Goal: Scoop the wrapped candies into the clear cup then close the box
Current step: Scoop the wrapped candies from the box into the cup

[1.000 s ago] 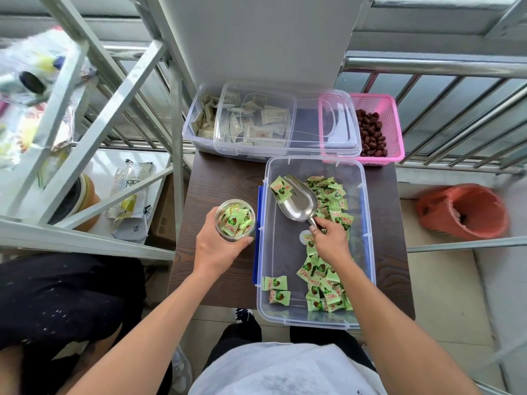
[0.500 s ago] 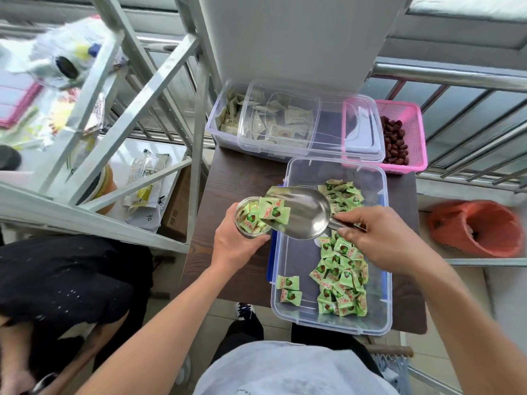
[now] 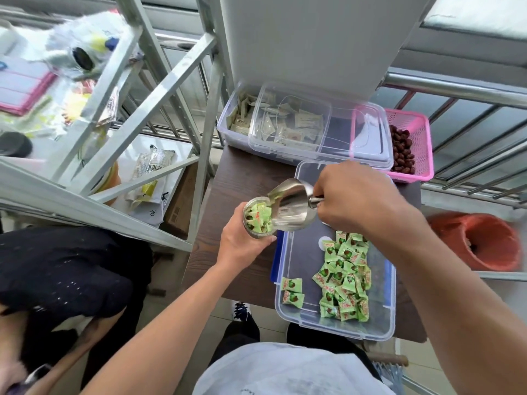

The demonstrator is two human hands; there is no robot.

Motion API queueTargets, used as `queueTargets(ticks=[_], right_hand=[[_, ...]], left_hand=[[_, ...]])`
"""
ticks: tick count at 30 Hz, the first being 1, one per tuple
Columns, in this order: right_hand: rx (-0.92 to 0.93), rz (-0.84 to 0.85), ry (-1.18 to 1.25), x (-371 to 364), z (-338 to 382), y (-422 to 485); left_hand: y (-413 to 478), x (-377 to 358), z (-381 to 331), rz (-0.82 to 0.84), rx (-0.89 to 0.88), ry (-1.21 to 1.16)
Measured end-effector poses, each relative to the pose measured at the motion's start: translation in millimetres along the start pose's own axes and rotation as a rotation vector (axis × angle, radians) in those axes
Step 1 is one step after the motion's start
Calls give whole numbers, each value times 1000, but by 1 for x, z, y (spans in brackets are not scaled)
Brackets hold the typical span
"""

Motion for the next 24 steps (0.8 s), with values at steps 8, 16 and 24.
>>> queueTargets(ticks=[8, 16, 24], right_hand=[[70, -70, 132, 2, 0, -7], [24, -65, -1, -21, 13, -4], [97, -59, -50, -16, 46, -15]], left_hand=[[0, -1, 4, 5, 8, 16], [-1, 1, 1, -6, 13, 26], [-2, 1, -1, -11, 14, 19]])
Point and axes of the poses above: each hand's wrist, its own y-axis towards the middle knuckle, its own x-axis out of the back of the hand, z = x × y, the point moved 4 cm from there along y, towards the middle knuckle, and after that the axes turned 3 degrees about -x, right-handed, at the moved point
